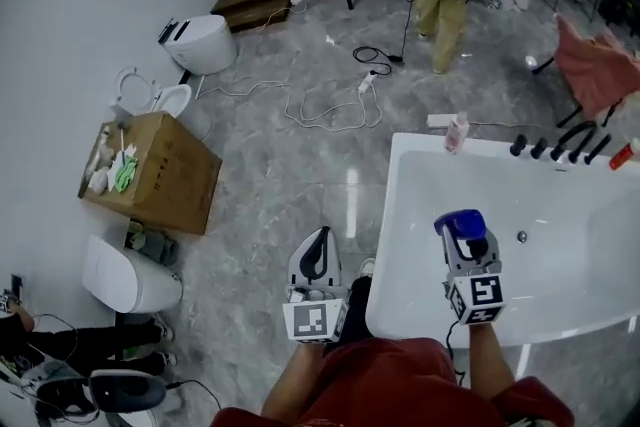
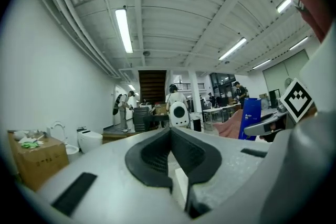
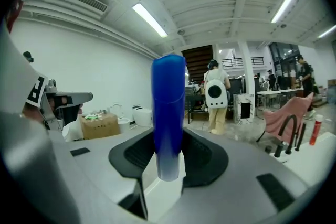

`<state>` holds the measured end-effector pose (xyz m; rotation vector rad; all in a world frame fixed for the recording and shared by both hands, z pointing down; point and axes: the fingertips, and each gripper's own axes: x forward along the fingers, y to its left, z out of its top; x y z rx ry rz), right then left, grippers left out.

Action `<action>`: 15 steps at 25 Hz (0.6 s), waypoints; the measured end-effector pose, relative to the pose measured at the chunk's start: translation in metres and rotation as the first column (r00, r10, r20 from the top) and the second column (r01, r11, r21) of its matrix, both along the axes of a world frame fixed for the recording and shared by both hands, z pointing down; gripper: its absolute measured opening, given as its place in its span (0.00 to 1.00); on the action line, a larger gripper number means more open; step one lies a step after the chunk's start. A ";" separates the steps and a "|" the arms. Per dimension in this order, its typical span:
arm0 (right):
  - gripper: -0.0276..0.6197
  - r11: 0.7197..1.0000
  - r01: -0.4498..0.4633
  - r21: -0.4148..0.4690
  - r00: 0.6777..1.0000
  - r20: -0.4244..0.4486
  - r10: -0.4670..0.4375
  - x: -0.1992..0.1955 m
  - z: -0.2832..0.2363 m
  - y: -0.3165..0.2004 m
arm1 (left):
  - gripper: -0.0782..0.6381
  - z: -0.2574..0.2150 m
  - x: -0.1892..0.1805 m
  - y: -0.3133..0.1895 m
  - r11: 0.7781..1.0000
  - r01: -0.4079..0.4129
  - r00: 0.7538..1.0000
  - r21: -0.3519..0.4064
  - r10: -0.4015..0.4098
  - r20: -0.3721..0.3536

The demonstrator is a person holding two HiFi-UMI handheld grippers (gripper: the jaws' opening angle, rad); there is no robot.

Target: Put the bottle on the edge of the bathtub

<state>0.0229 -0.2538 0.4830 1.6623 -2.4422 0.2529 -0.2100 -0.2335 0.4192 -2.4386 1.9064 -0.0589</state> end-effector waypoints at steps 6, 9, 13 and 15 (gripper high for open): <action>0.27 0.991 -0.124 -0.058 0.992 -0.017 0.123 0.028 0.037 -0.045 | 0.12 0.038 0.037 -0.078 0.988 -0.144 0.990 -0.048 0.144 0.001; 0.27 0.983 -0.159 -0.094 0.987 -0.037 0.156 0.026 0.057 -0.068 | 0.12 0.062 0.045 -0.113 0.976 -0.197 0.980 -0.091 0.197 -0.009; 0.27 0.971 -0.185 -0.150 0.982 -0.055 0.178 0.010 0.090 -0.102 | 0.12 0.095 0.043 -0.158 0.959 -0.242 0.970 -0.147 0.241 -0.030; 0.27 0.965 -0.189 -0.183 0.982 -0.058 0.181 0.000 0.109 -0.121 | 0.12 0.114 0.041 -0.180 0.950 -0.260 0.966 -0.175 0.257 -0.037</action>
